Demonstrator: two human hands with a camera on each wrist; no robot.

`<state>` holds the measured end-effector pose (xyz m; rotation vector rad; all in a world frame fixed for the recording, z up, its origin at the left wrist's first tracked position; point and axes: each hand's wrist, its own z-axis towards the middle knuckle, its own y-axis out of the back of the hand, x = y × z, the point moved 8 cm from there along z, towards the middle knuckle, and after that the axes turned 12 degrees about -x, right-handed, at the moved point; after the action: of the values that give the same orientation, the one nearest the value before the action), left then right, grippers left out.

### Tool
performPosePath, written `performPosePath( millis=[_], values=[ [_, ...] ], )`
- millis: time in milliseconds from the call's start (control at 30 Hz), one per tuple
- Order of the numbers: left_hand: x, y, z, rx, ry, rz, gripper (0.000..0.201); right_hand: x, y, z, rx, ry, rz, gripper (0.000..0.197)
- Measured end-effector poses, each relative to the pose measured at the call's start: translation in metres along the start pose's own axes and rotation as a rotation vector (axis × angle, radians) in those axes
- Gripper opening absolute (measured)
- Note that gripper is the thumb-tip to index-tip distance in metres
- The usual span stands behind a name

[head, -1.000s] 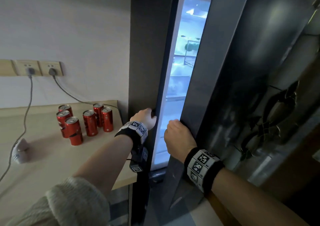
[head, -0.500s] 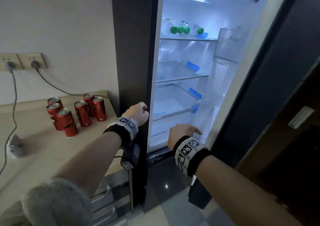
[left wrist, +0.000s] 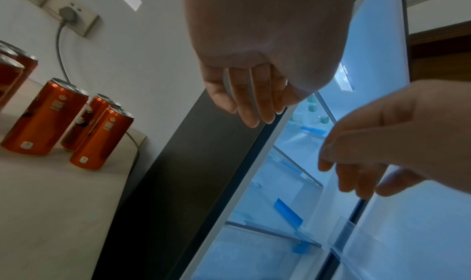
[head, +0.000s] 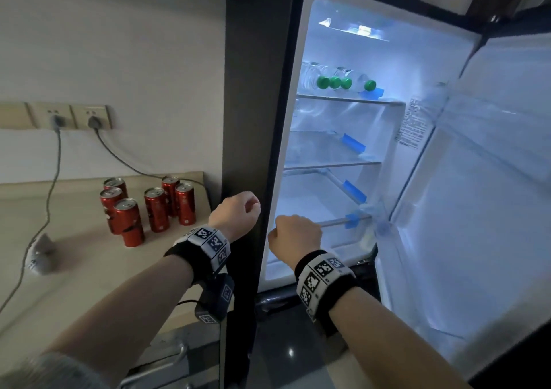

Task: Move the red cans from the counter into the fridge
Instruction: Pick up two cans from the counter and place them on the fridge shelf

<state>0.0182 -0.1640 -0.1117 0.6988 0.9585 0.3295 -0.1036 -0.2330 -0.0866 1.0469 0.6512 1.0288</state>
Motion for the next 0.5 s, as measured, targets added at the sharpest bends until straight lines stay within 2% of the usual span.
performPosePath(
  millis=[167,267,367,500],
  values=[
    [0.02,0.013,0.005,-0.061,0.058,0.024,0.017,0.028,-0.013,0.025,-0.061,0.145,0.172,0.022],
    [0.043,0.018,0.002,-0.077,0.141,0.07,0.019,0.052,-0.022,0.035,-0.075,0.267,0.271,0.022],
    [0.073,0.026,-0.003,-0.098,0.24,0.121,0.022,0.073,-0.039,0.042,-0.035,0.328,0.337,0.023],
    [0.115,0.038,-0.017,-0.132,0.366,0.135,0.024,0.1,-0.074,0.051,0.095,0.352,0.379,0.02]
  ],
)
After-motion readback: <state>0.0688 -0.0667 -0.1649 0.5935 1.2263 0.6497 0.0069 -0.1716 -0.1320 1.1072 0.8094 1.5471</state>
